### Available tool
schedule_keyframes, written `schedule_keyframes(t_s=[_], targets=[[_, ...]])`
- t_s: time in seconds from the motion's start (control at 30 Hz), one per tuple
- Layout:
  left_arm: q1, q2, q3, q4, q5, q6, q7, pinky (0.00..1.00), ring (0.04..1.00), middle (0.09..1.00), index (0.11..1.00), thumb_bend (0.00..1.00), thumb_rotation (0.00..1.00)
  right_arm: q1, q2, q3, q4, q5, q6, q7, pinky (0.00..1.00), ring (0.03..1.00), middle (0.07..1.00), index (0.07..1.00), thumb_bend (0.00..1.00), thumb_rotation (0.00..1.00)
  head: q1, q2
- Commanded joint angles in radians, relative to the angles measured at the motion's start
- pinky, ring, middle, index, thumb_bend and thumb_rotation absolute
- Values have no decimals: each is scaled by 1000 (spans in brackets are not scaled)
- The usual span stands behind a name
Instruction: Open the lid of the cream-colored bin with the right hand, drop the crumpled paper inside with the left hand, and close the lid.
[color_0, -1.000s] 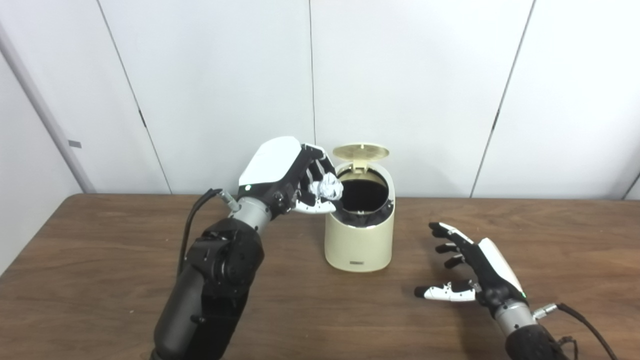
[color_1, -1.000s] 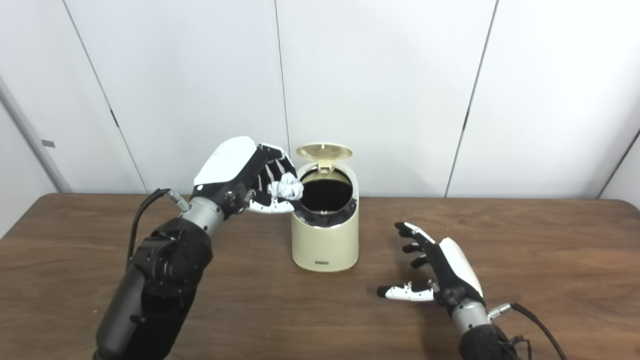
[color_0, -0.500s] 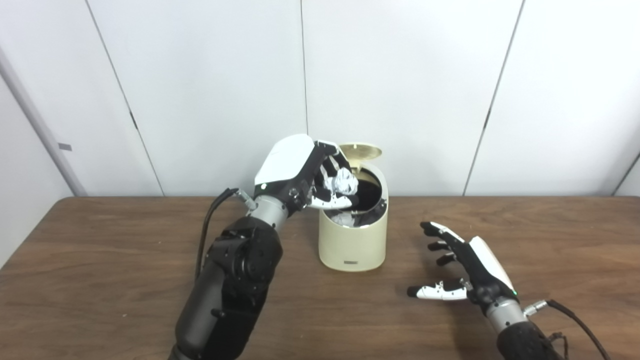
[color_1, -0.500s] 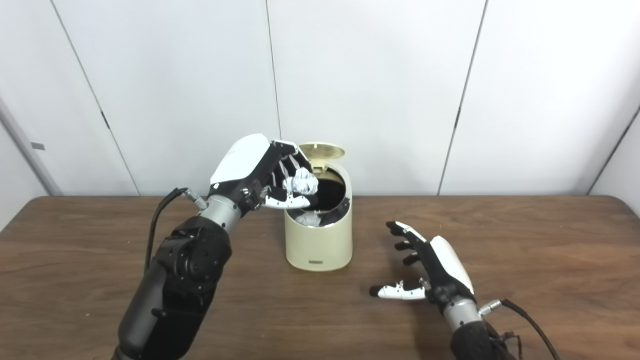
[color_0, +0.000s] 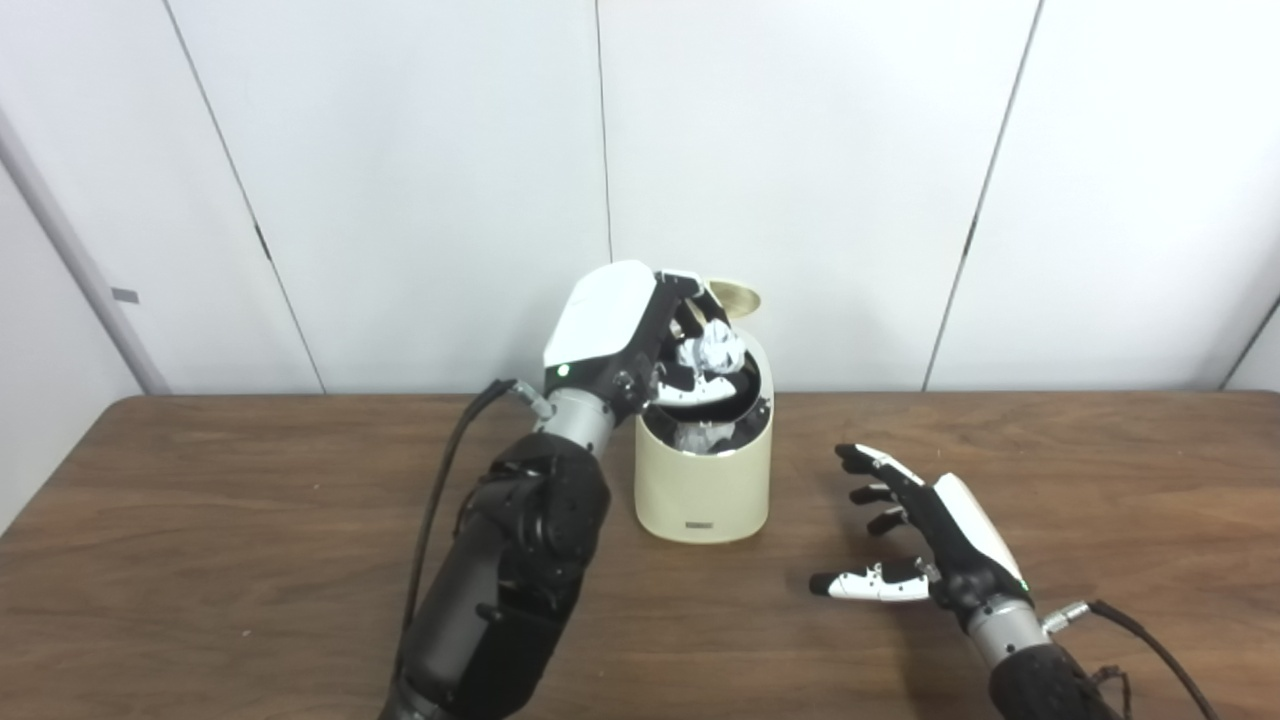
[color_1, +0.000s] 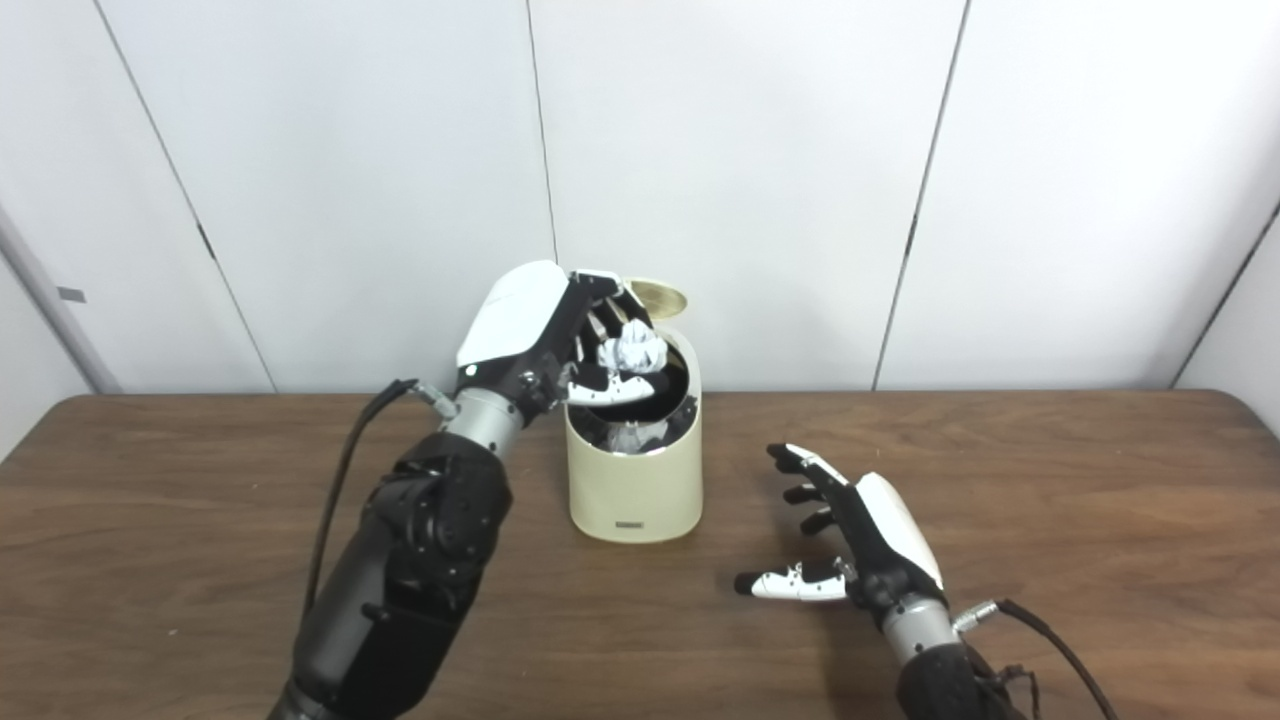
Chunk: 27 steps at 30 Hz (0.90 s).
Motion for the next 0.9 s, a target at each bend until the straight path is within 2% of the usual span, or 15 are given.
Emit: schedule_keyframes(t_s=[0.0, 0.23, 0.43, 0.57, 0.63, 0.67, 0.73, 0.77, 0.87], targets=[[-53, 1, -7, 26, 23, -45, 84, 297, 364, 493, 533, 496, 0, -19, 0, -8, -45, -3, -9, -9, 604, 758, 844, 853, 675, 127, 0, 2], [-65, 14, -52, 139, 87, -90, 215, 242, 338, 475, 548, 492, 0, -15, -8, -7, -66, -9, -8, -3, 606, 757, 848, 859, 667, 129, -2, 5], [-69, 23, -77, 190, 116, -106, 279, 218, 326, 462, 552, 489, 0, -9, -8, -23, -70, 19, -16, 3, 615, 761, 852, 858, 667, 123, 0, 10], [-75, 31, -91, 229, 135, -123, 337, 213, 324, 461, 552, 489, 0, -2, -8, -31, -73, 32, -20, 6, 587, 752, 855, 858, 664, 115, 3, 13], [-77, 35, -97, 244, 145, -130, 359, 176, 312, 448, 547, 488, 0, 1, -8, -33, -72, 34, -23, 4, 593, 758, 854, 853, 669, 114, 6, 14], [-78, 37, -100, 251, 150, -131, 367, 159, 251, 464, 510, 508, 0, 2, -8, -33, -71, 34, -21, 5, 591, 755, 852, 850, 672, 109, 6, 14], [-79, 39, -104, 254, 153, -127, 368, 155, 227, 472, 492, 519, 0, 4, -8, -32, -75, 32, -17, 7, 584, 748, 852, 850, 670, 115, 8, 15], [-78, 41, -106, 252, 153, -124, 360, 160, 232, 424, 505, 515, 0, 4, -9, -30, -77, 29, -14, 9, 581, 746, 853, 851, 666, 115, 8, 15], [-76, 47, -111, 240, 148, -113, 325, 219, 310, 411, 522, 516, 0, 5, -9, -25, -79, 13, -10, 5, 578, 744, 856, 848, 662, 135, 8, 15]])
